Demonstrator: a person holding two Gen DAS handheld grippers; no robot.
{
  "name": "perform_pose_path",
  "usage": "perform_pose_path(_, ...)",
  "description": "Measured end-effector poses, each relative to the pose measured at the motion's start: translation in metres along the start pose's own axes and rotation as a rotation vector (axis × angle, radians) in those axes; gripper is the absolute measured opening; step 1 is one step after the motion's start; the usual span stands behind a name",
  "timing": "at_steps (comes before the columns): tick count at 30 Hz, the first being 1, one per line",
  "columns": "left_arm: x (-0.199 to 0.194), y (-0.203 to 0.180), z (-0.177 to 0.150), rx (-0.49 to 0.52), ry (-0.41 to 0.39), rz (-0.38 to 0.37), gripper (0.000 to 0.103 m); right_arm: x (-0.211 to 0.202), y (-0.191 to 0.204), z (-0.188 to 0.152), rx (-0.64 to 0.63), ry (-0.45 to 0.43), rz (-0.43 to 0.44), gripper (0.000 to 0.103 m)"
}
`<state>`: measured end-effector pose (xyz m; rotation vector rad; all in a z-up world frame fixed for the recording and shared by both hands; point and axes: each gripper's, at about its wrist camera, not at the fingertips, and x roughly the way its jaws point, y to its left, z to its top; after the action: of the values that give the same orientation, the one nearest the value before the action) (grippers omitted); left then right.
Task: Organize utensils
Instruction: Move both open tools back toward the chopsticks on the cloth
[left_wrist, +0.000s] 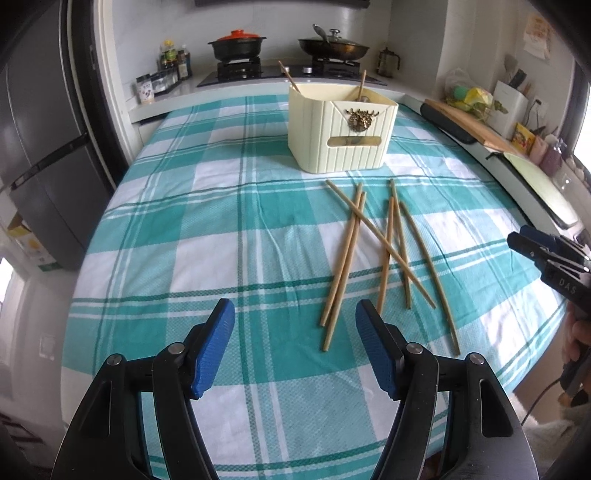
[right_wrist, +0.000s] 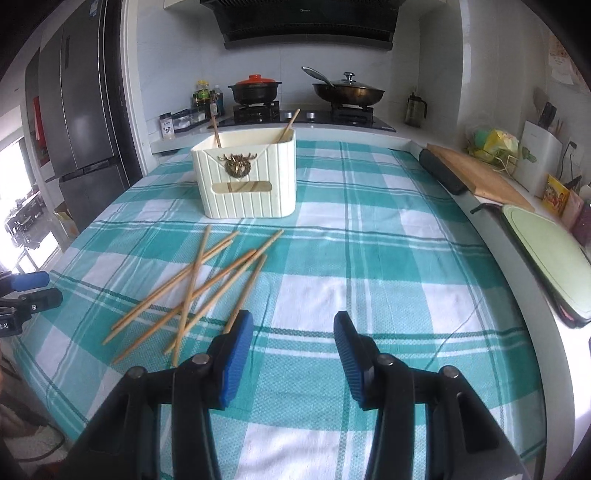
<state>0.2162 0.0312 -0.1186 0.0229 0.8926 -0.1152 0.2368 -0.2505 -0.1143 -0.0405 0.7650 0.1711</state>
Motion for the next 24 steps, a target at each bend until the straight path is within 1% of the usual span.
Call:
perform_pose_path(8, 0.004, 0.007, -0.01, -0.032, 0.011, -0.002, 0.072, -0.004, -0.005, -0.002, 0.029, -0.028, -0.019, 0.047)
perform_pose_path(11, 0.004, 0.008, -0.014, -0.041, 0.01, 0.002, 0.072, 0.0, -0.009, -0.004, 0.042, -0.018, -0.025, 0.047)
perform_pose_path(14, 0.005, 0.011, -0.017, -0.048, 0.011, 0.003, 0.072, 0.014, -0.009, -0.008, 0.057, 0.025, -0.016, 0.047)
perform_pose_path(18, 0.01, 0.016, -0.02, -0.056, 0.021, 0.01, 0.072, 0.033, -0.003, -0.011, 0.068, 0.079, 0.032, 0.045)
perform_pose_path(19, 0.011, 0.017, -0.02, -0.061, 0.023, 0.009, 0.072, 0.038, 0.001, -0.009, 0.064, 0.094, 0.042, 0.044)
perform_pose_path(20, 0.011, 0.018, -0.02, -0.065, 0.023, 0.007, 0.072, 0.043, 0.004, -0.009, 0.06, 0.109, 0.054, 0.038)
perform_pose_path(21, 0.011, 0.019, -0.019, -0.067, 0.023, 0.006, 0.072, 0.049, 0.008, -0.007, 0.057, 0.124, 0.072, 0.036)
perform_pose_path(23, 0.013, 0.02, -0.019, -0.07, 0.022, 0.005, 0.072, 0.058, 0.015, -0.002, 0.052, 0.141, 0.097, 0.035)
perform_pose_path(24, 0.014, 0.02, -0.019, -0.071, 0.023, 0.005, 0.072, 0.063, 0.02, 0.002, 0.047, 0.148, 0.108, 0.033)
